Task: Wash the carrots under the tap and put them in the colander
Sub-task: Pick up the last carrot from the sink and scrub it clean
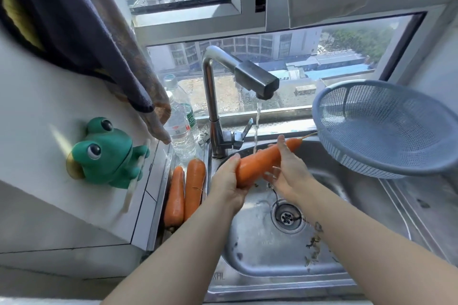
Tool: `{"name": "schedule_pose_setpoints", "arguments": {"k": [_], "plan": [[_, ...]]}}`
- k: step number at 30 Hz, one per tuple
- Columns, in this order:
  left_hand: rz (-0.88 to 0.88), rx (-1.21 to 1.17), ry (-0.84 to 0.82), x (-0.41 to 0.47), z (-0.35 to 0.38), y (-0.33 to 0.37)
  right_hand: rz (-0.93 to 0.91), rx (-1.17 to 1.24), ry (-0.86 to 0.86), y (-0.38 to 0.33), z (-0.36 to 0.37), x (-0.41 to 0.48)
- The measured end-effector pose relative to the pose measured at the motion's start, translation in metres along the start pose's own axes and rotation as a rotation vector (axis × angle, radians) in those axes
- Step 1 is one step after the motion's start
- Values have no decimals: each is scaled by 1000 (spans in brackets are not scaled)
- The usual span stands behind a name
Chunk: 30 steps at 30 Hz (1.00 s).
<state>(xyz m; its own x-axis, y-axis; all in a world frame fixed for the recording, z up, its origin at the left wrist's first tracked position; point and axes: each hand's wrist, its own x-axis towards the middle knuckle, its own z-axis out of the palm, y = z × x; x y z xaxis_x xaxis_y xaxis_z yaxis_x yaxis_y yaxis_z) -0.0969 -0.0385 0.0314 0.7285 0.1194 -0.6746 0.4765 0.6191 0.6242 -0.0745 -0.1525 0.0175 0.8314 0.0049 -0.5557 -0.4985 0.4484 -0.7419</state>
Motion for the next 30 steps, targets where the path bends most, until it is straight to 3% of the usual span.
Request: {"name": "schedule_pose_setpoints", "arguments": {"k": [3, 6, 8, 12, 16, 20, 25, 30], "plan": [[60, 97, 51, 9, 7, 3, 104, -292, -68, -19, -19, -8], [88, 242, 45, 18, 12, 5, 74, -865, -96, -43, -37, -23], [121, 353, 33, 24, 15, 5, -84, -1250, -107, -52, -41, -32], [240, 607, -39, 31, 19, -5, -672, -1791, -25, -51, -33, -42], [200, 569, -70, 31, 26, -17, -635, -2087, 36, -28, -32, -27], [73, 424, 5, 32, 23, -20, -387, -1914, -3, -20, -35, -15], [-72, -32, -148, 25, 19, -13, 236, -1039, -408, -24, -39, -14], [-161, -50, -315, 14, 11, -13, 442, -545, -602, -15, -46, -16]]}}
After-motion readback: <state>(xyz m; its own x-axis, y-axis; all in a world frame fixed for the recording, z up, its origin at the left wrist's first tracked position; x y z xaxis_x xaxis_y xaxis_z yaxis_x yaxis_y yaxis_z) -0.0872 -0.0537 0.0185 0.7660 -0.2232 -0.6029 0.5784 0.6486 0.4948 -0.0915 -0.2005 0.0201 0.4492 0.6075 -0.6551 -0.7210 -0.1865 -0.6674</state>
